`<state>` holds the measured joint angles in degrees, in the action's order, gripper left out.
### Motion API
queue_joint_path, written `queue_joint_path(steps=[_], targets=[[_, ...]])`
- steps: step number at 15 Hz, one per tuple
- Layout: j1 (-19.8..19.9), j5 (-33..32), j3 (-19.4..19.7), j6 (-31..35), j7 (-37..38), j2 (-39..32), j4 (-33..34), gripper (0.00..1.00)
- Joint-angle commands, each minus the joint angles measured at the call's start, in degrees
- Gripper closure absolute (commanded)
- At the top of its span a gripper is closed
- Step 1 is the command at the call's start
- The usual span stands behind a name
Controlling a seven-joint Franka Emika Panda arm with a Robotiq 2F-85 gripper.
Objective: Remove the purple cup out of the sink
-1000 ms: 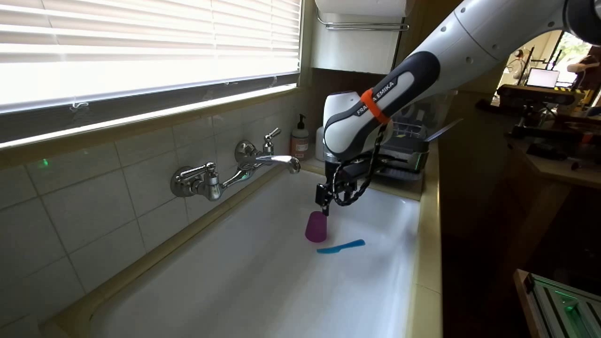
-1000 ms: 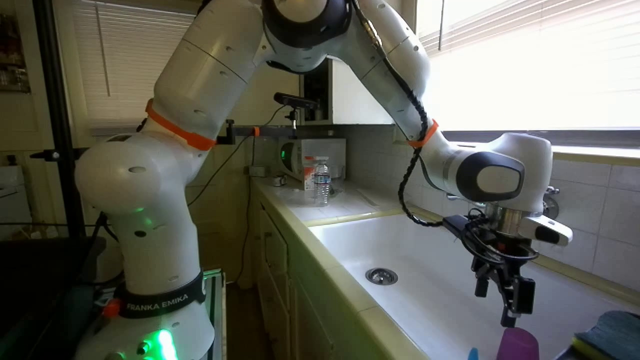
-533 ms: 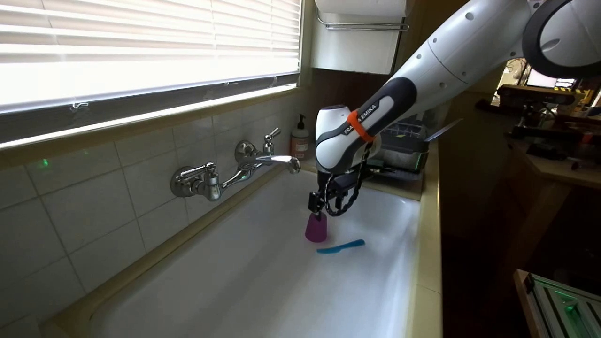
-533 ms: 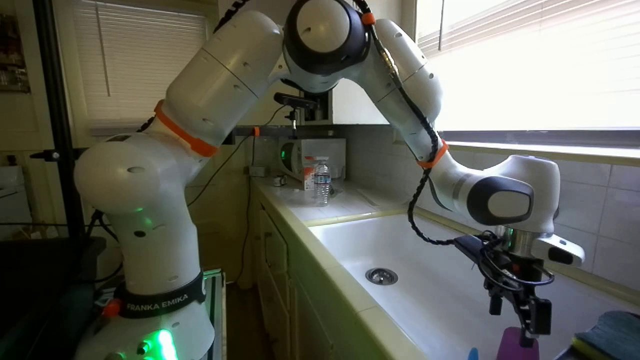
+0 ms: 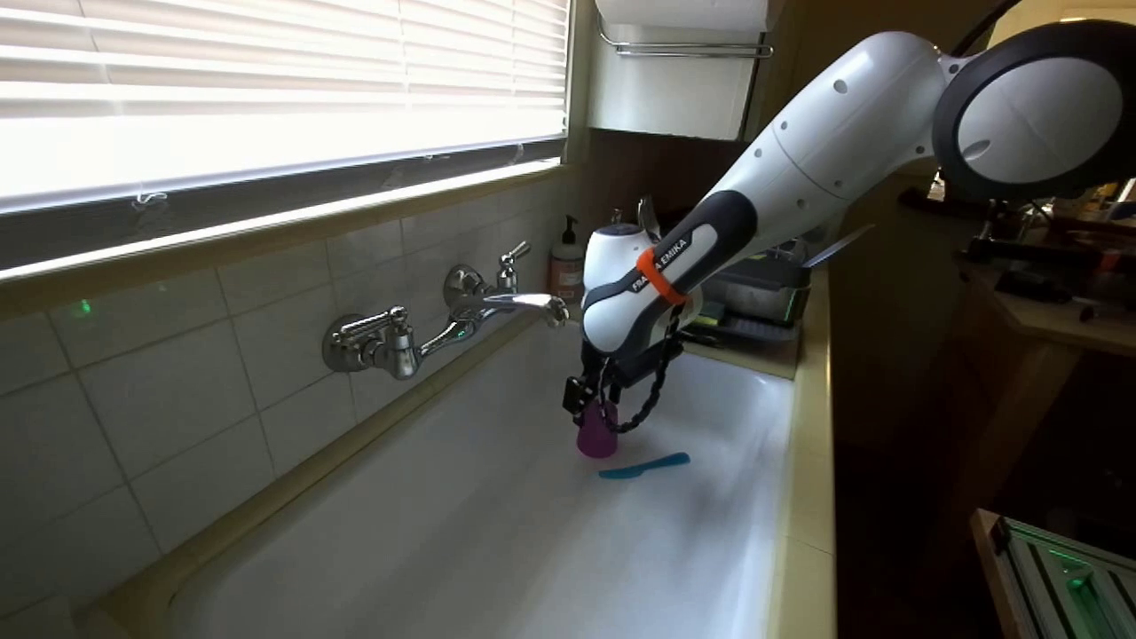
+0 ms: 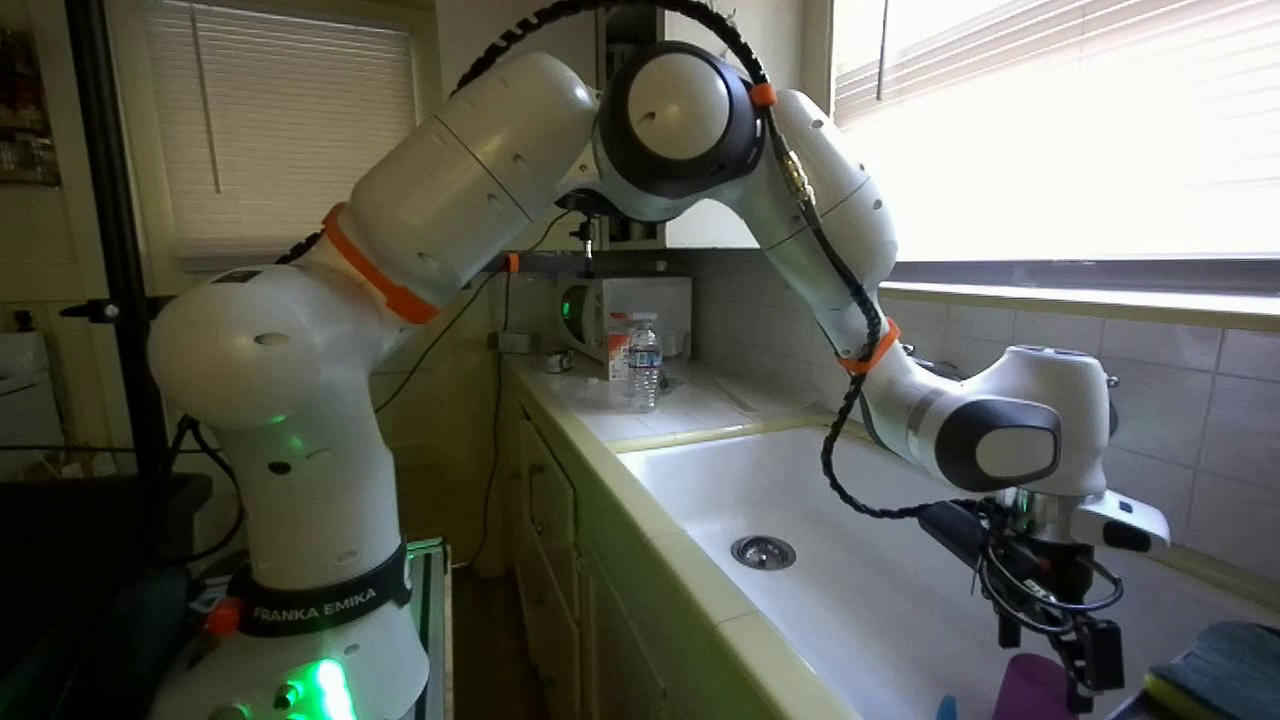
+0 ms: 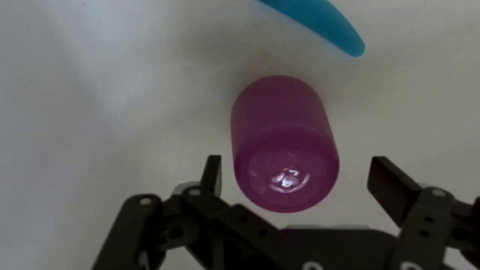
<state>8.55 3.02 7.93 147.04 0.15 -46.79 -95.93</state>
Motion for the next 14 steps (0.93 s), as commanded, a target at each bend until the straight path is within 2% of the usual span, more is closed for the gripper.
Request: queue_joint_path(steps=[1,2,3,7,14], targets=[[1.35,-0.59,-1.47,2.34,-1.53,-3.05,2.81,0.0],[1.41,-0.61,-1.61,2.64,-1.73,-3.4,3.11,0.25],[1.41,-0.67,-1.66,2.71,-1.92,-3.57,3.29,0.26],[1.31,-0.78,-1.47,2.16,-2.03,-3.83,3.92,0.57],[2.14,-0.32,-2.33,1.43,-2.79,-3.54,4.01,0.58]])
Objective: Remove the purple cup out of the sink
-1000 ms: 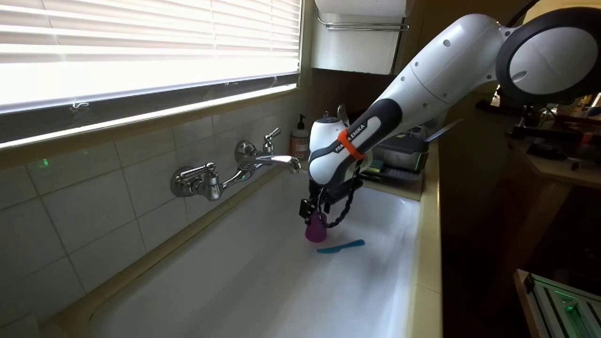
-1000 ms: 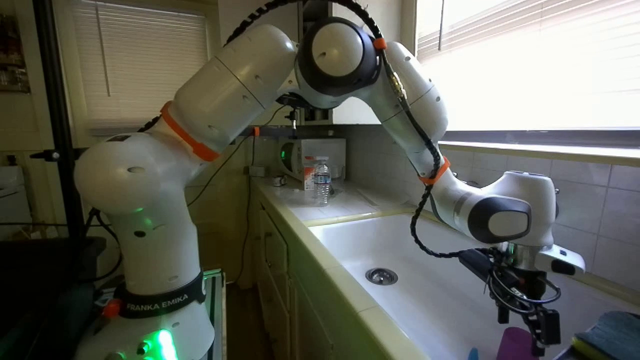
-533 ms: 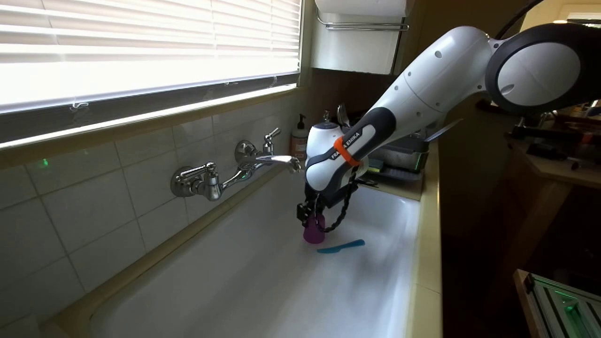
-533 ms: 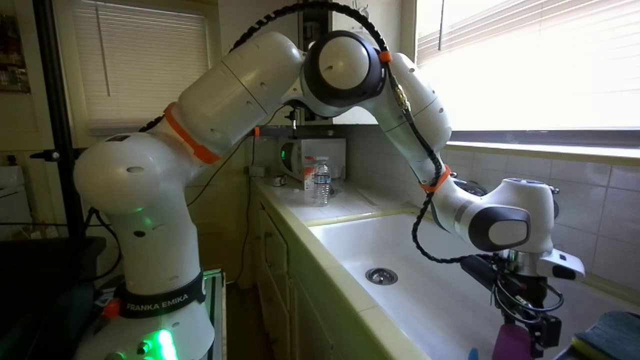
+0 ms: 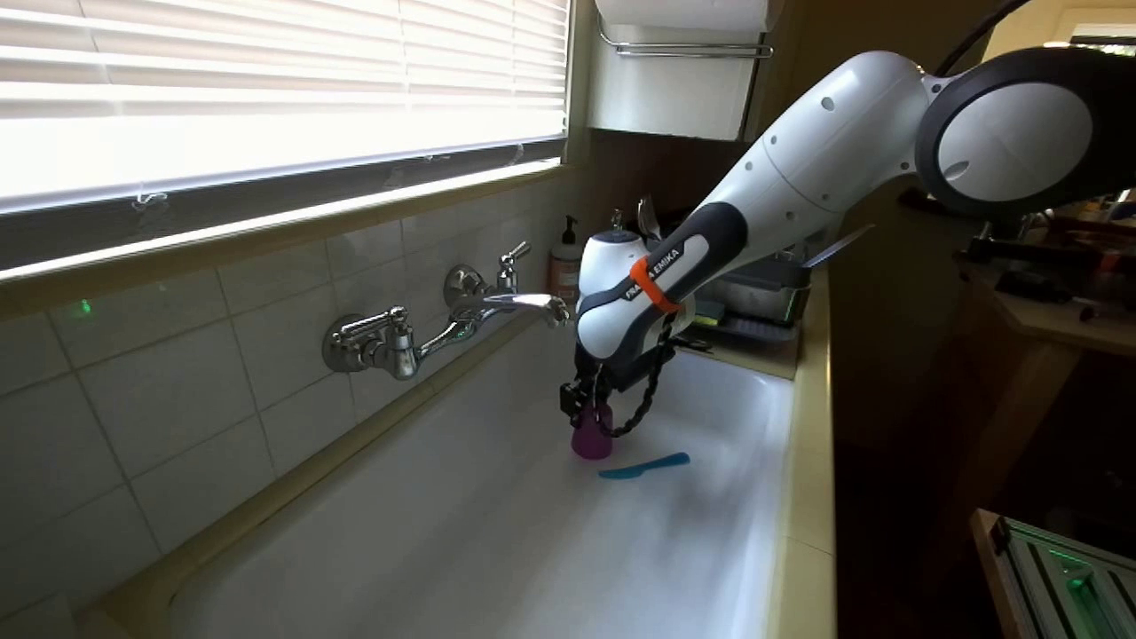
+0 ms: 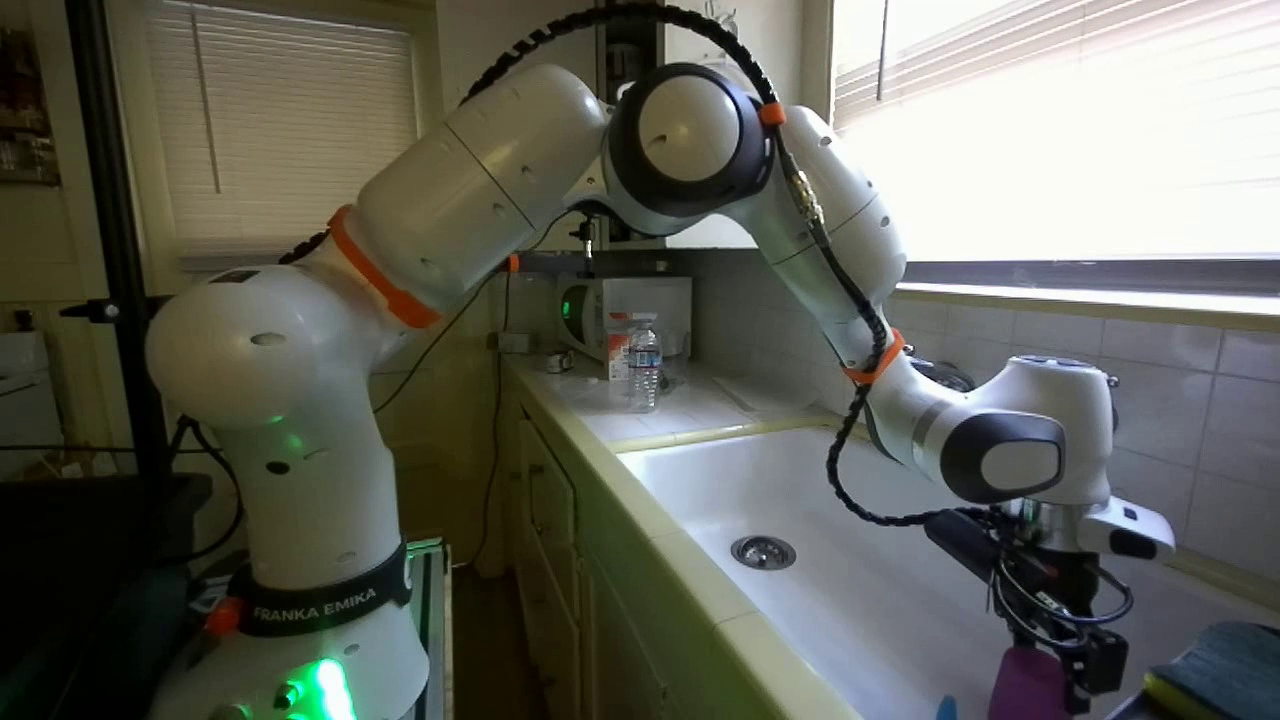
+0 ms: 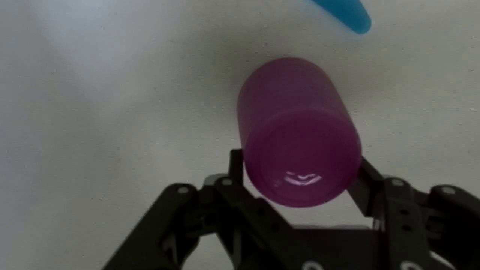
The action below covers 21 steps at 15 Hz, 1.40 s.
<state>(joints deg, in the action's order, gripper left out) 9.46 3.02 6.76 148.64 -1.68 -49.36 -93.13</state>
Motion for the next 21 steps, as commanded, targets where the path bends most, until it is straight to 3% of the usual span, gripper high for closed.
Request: queue_joint_path(steps=[1,2,3,6,11,13,17,21], targets=[[1.28,-0.33,-1.18,-0.02,-0.97,-0.88,1.1,0.58],[1.42,-0.26,-1.28,-0.25,-1.0,-0.96,1.28,0.58],[1.35,-0.3,-1.16,-0.59,-0.73,-1.09,1.44,0.08],[1.12,-0.53,-1.14,-1.03,-0.73,-0.49,0.72,0.0],[0.34,-1.14,-0.71,-2.06,-0.48,-0.07,0.21,0.0],[0.14,-1.37,-0.61,-2.59,-0.43,-0.15,0.31,0.25],[-0.11,-1.77,-0.41,-3.49,-0.14,0.03,0.19,0.56],[-0.05,-1.84,-0.42,-3.6,0.05,0.17,0.09,0.56]])
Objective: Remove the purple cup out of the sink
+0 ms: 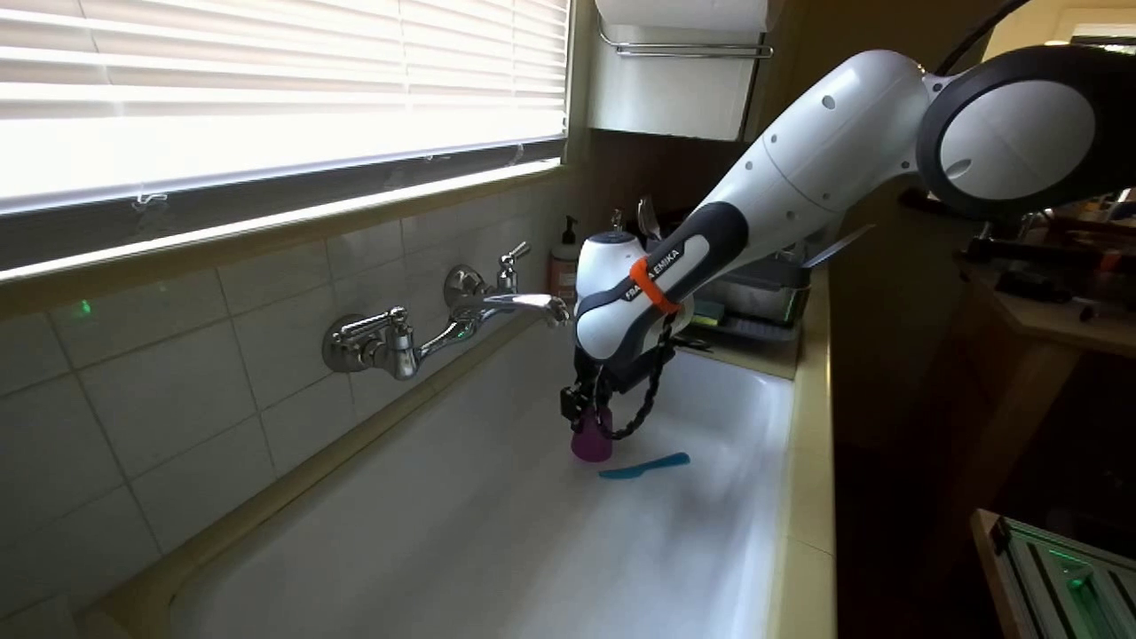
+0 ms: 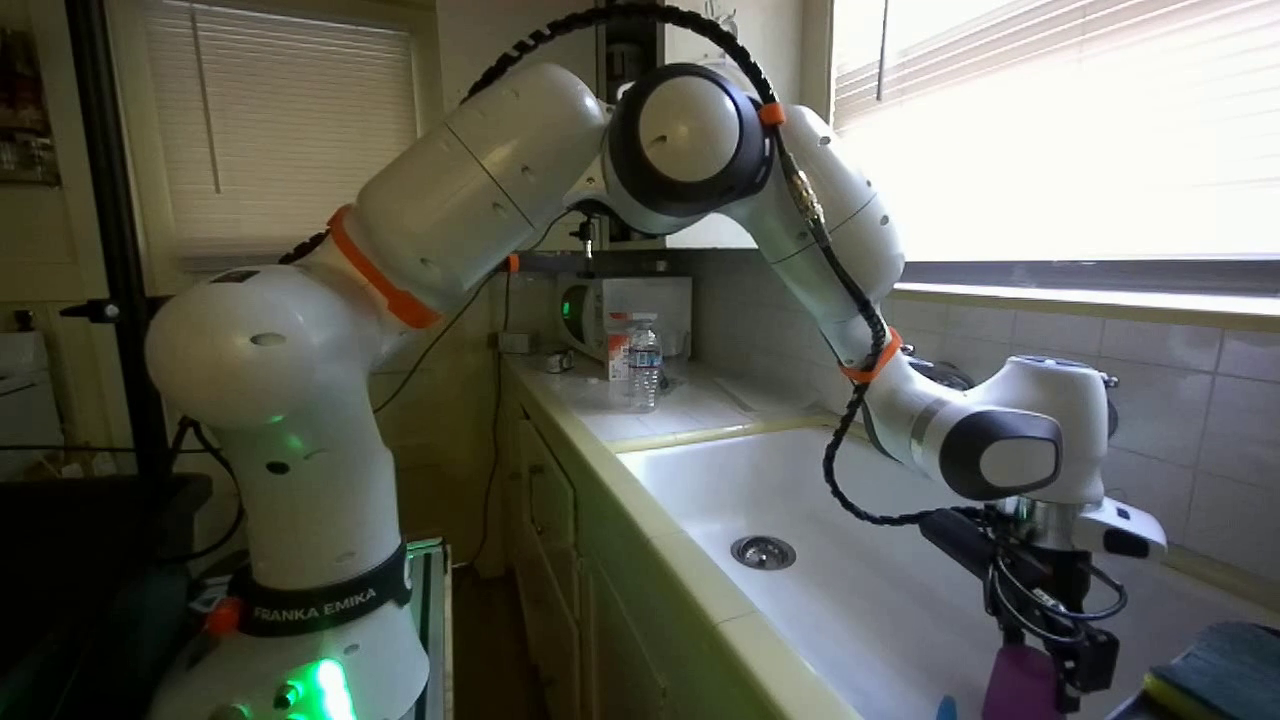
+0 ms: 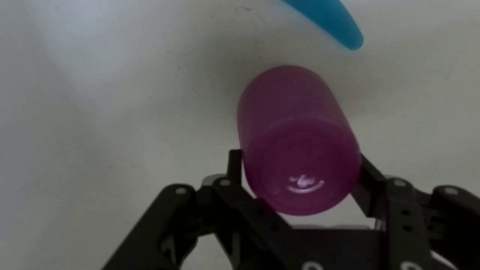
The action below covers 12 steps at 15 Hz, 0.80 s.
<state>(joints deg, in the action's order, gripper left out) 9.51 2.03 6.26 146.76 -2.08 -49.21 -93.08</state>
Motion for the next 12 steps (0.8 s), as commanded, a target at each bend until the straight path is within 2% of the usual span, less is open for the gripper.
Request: queue_joint_path(steps=[1,7,12], targets=[[-0.11,-0.78,0.11,-1.49,0.57,0.2,-0.11,0.56],[-0.19,-0.64,0.18,-1.3,0.71,3.03,-2.54,0.56],[0.07,-0.66,-0.11,-2.53,-0.32,8.38,-6.53,0.56]])
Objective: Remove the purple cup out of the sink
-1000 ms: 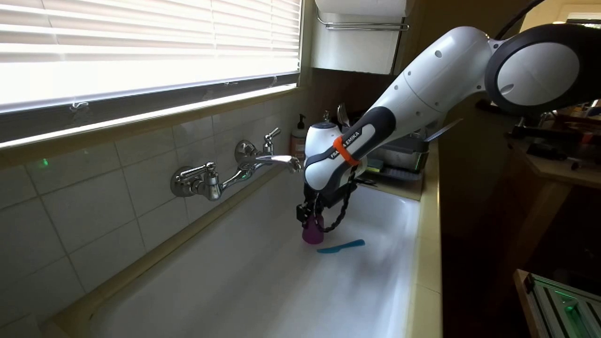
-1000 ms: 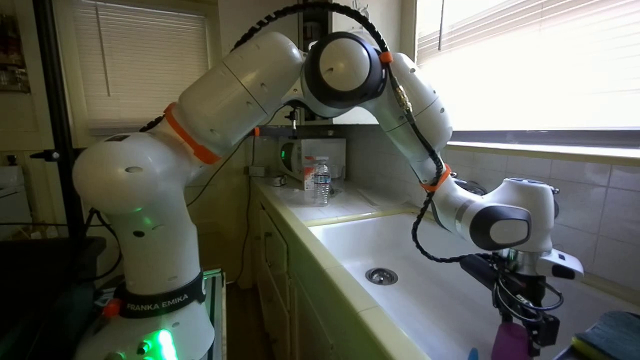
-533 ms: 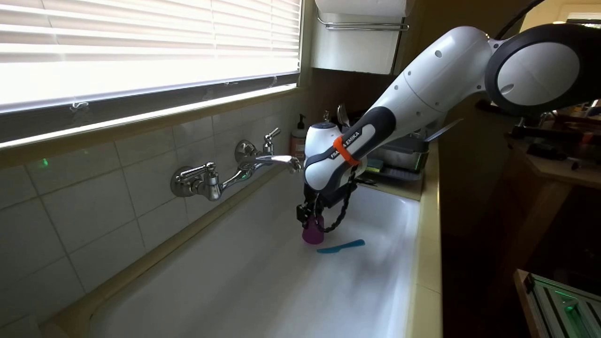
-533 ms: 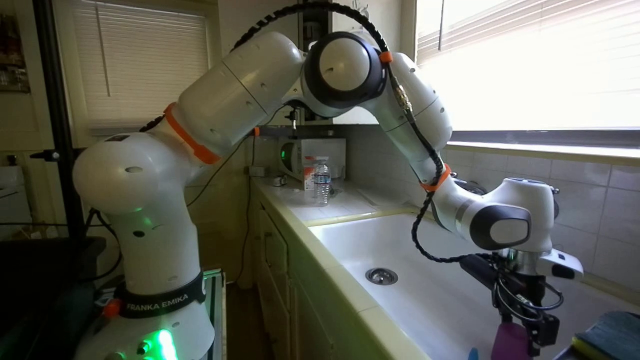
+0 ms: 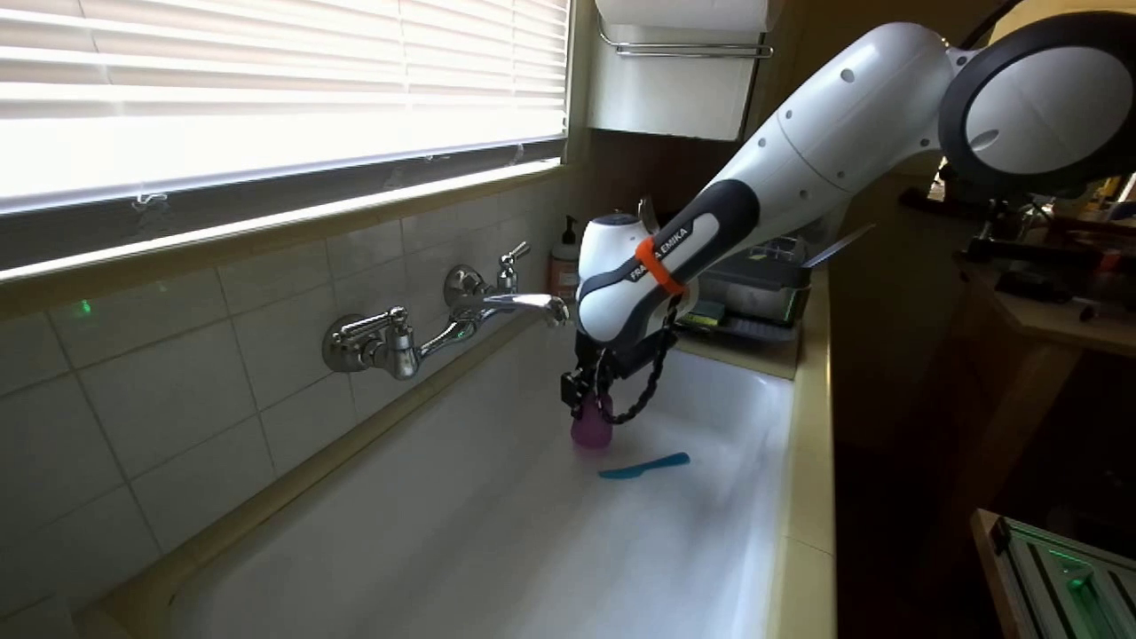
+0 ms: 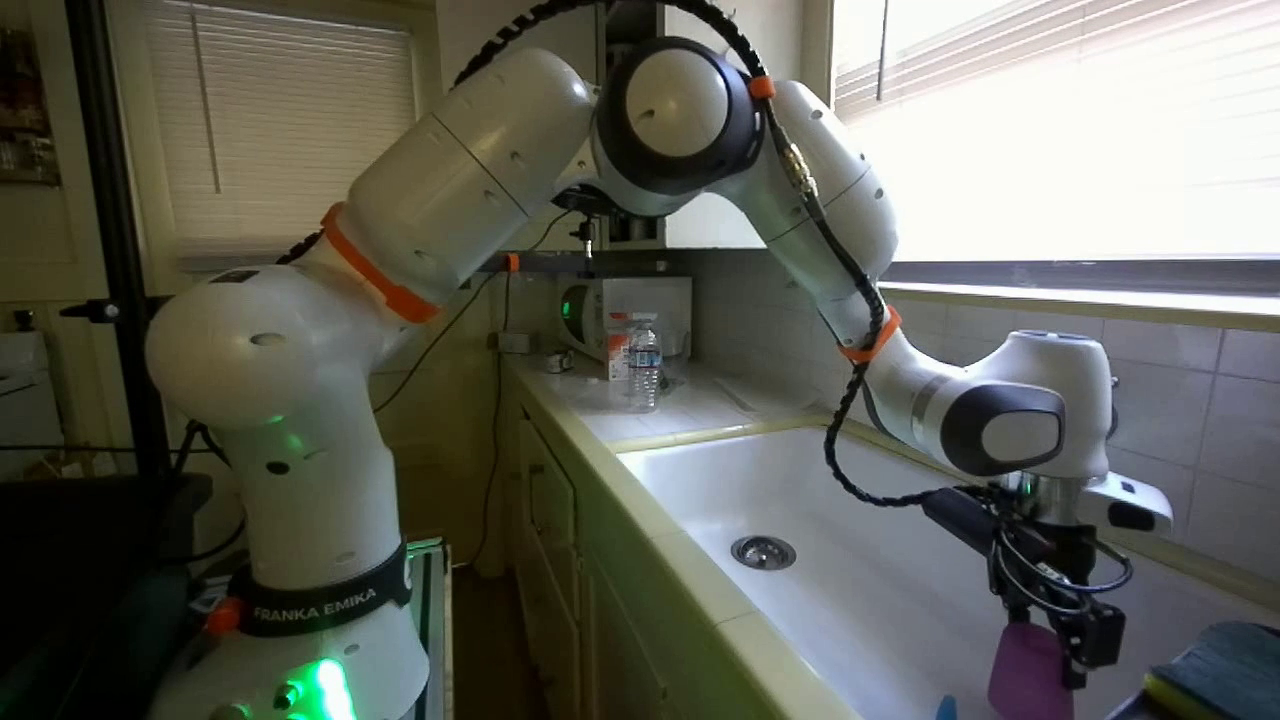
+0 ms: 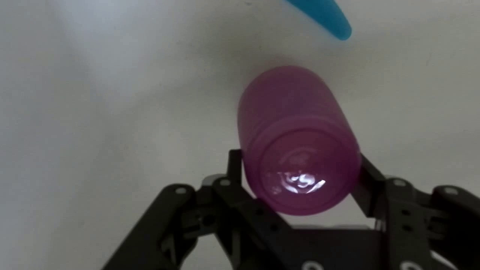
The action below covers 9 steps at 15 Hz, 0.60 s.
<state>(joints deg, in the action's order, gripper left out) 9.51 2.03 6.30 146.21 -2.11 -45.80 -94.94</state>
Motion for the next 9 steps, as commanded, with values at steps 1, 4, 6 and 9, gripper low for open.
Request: queue_joint_path(steps=[1,4,6,9], targets=[[0.28,-0.55,-0.34,-2.5,-0.71,6.35,-5.67,0.56],[0.38,-0.67,-0.25,-4.61,-1.35,11.06,-9.21,0.56],[0.57,-0.63,-0.29,-5.95,-2.12,14.45,-11.69,0.56],[1.21,-0.01,-0.83,-7.64,-4.32,19.99,-15.94,0.56]])
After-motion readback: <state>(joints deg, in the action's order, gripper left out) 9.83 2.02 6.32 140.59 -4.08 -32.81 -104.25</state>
